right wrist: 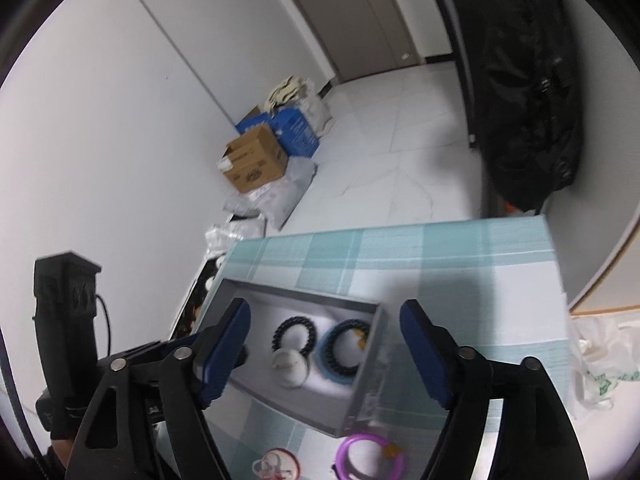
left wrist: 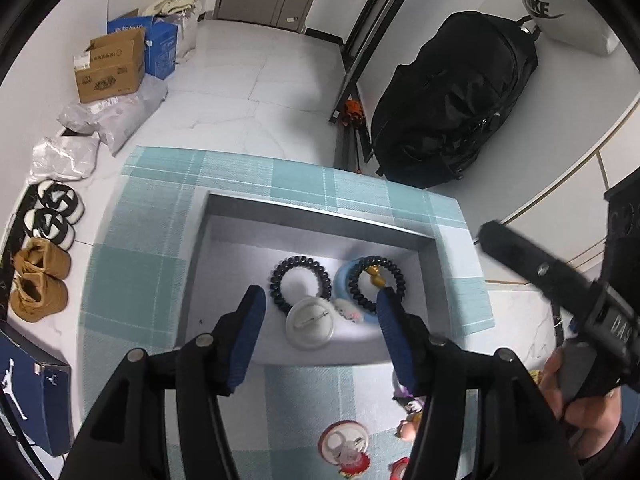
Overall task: Organize jewelry
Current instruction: 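Carry the badge and hair tie into the grey box and release them, then withdraw both tools from the box back over the table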
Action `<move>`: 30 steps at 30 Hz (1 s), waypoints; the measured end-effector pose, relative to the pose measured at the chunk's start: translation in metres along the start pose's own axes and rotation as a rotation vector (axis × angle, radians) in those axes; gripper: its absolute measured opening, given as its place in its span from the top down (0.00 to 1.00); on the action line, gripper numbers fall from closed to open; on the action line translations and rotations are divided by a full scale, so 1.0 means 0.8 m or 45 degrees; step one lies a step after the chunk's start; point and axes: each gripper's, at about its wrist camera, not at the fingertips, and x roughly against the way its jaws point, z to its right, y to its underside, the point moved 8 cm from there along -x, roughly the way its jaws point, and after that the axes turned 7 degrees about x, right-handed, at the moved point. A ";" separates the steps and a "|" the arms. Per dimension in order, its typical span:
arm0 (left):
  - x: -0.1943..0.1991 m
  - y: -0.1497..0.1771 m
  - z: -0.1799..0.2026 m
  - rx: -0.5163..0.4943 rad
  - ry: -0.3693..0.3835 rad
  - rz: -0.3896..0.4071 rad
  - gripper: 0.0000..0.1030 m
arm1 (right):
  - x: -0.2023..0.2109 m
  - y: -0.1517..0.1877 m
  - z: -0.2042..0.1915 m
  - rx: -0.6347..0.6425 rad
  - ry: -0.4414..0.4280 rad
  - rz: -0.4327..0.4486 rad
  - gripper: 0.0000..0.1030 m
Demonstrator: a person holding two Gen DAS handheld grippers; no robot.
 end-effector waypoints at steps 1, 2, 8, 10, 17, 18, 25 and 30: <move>0.002 0.001 0.000 -0.011 -0.012 0.007 0.48 | 0.005 0.000 0.003 -0.001 0.010 0.012 0.23; 0.005 0.003 0.000 -0.021 -0.019 0.013 0.48 | 0.008 0.000 0.004 -0.002 0.014 0.018 0.22; 0.027 0.012 -0.006 -0.012 -0.026 0.077 0.47 | 0.033 0.011 0.001 0.013 0.019 0.054 0.22; 0.033 0.019 -0.010 -0.013 -0.042 0.089 0.47 | 0.042 0.019 -0.001 0.038 0.032 0.059 0.21; 0.040 0.051 -0.002 -0.080 -0.065 0.064 0.39 | 0.073 0.046 -0.016 0.118 0.058 0.069 0.15; 0.042 0.058 -0.002 -0.087 -0.079 0.063 0.38 | 0.078 0.052 -0.018 0.126 0.063 0.066 0.15; 0.040 0.104 -0.011 -0.057 -0.119 0.005 0.38 | 0.093 0.095 -0.014 0.073 0.063 0.015 0.11; 0.031 0.132 -0.012 -0.066 -0.143 -0.061 0.38 | 0.095 0.122 -0.013 0.065 0.098 -0.035 0.08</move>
